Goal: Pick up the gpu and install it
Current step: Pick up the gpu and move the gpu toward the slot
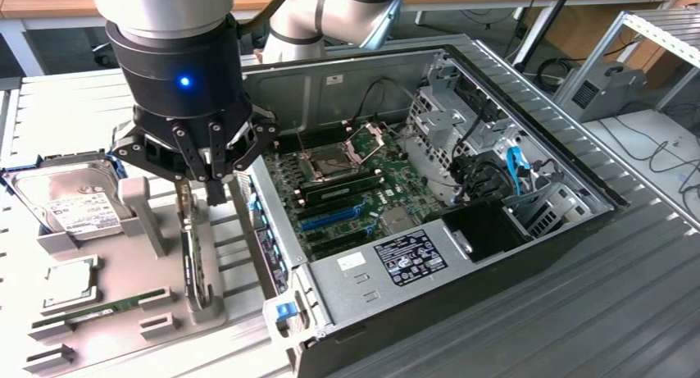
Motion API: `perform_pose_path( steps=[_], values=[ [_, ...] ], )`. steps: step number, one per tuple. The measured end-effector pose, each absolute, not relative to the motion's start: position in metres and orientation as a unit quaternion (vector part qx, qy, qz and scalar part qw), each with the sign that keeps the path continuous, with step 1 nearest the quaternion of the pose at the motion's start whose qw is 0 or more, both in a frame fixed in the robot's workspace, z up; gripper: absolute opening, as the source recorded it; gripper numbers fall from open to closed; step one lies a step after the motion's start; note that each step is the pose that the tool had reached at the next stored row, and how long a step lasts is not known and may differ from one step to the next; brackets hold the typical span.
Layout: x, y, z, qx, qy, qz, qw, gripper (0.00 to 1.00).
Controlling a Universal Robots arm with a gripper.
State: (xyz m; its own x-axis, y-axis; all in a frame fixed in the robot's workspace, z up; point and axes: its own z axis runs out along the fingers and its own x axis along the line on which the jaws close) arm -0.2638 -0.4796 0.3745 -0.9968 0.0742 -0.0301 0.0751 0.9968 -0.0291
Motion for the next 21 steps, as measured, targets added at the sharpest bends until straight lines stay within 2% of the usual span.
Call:
perform_pose_path(
  steps=[5, 9, 12, 13, 21],
  values=[
    [-0.2638, -0.4796, 0.3745, 0.037, 0.999, -0.015, 0.014, 0.11],
    [-0.2638, -0.4796, 0.3745, 0.037, 0.999, -0.015, 0.014, 0.36],
    [-0.2638, -0.4796, 0.3745, 0.037, 0.999, -0.015, 0.014, 0.42],
    [-0.2638, -0.4796, 0.3745, 0.037, 0.999, -0.015, 0.014, 0.48],
    [-0.2669, -0.4797, 0.3719, 0.038, 0.999, -0.015, 0.014, 0.48]
  ],
)
